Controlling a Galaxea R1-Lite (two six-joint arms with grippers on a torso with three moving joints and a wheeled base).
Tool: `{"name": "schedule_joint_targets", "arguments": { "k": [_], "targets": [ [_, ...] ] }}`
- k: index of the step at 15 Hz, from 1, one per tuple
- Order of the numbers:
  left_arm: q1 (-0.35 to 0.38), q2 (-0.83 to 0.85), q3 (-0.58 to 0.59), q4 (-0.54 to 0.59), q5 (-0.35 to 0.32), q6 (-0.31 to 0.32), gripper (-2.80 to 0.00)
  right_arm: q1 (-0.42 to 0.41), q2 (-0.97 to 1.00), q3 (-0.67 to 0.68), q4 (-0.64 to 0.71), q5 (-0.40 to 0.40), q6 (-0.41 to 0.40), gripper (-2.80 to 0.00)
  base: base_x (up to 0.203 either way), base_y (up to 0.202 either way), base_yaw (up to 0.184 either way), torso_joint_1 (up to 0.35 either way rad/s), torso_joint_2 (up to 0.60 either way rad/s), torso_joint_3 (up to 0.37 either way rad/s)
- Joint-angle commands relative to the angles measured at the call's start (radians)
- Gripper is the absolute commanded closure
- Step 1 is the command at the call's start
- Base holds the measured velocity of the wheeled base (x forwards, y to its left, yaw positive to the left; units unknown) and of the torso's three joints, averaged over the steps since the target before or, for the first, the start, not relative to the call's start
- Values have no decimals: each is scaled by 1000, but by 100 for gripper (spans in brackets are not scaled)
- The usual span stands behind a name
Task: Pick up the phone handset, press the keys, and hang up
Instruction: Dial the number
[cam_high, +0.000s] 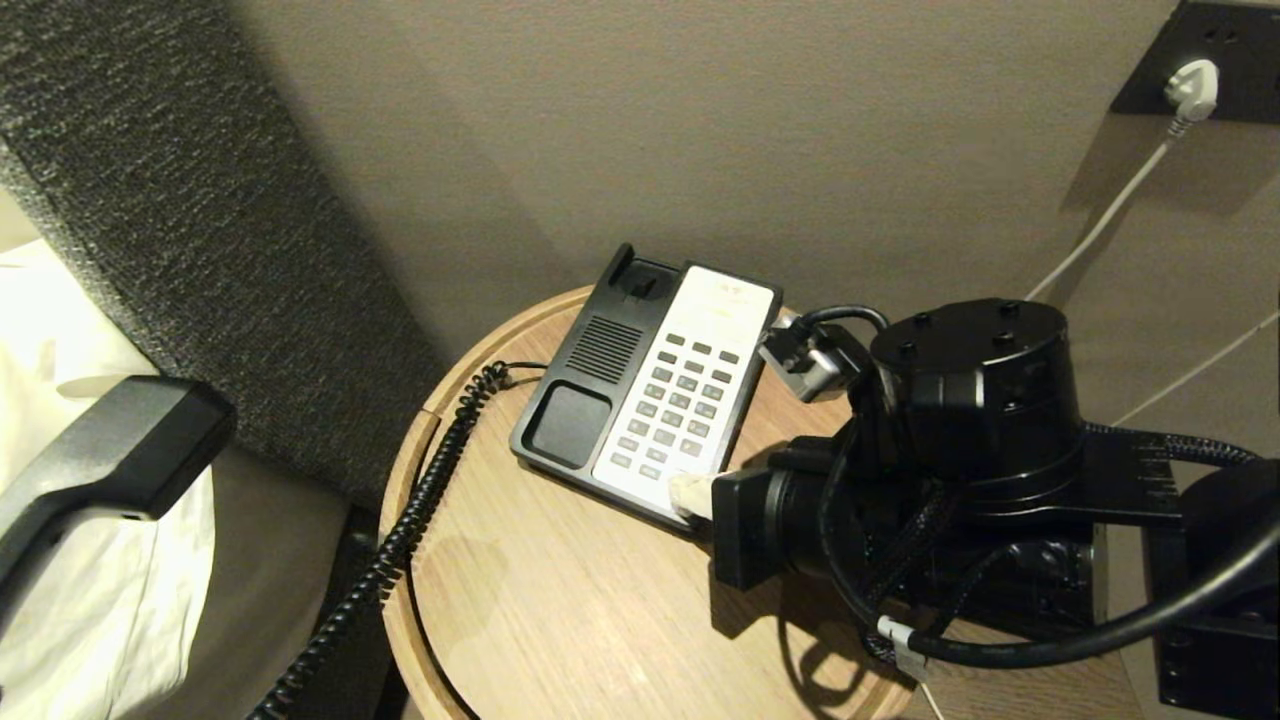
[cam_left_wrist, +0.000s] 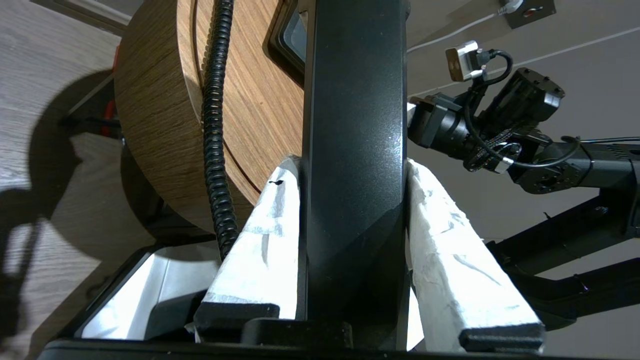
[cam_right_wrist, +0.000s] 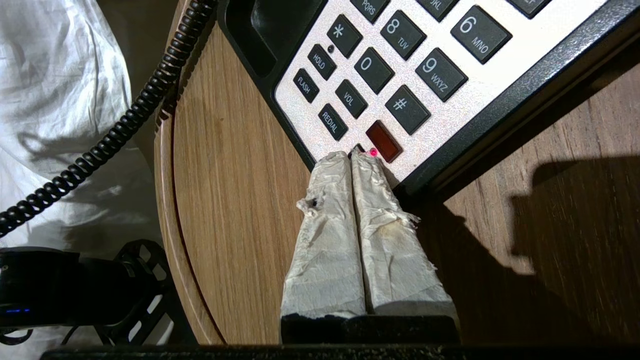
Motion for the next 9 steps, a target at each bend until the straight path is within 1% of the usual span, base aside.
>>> {"name": "schedule_joint_targets", "arguments": {
  "k": [1, 5, 9],
  "targets": [
    [0, -1, 0, 2, 0, -4, 0, 1, 2, -1, 0, -2, 3, 0, 0, 0, 0, 0, 0, 0],
    [0, -9, 10, 5, 0, -6, 0, 1, -31, -41, 5, -6, 9, 0, 0, 0, 0, 0, 0, 0],
    [2, -9, 12, 5, 0, -6, 0, 1, -52, -52, 13, -6, 9, 0, 0, 0, 0, 0, 0, 0]
  ]
}}
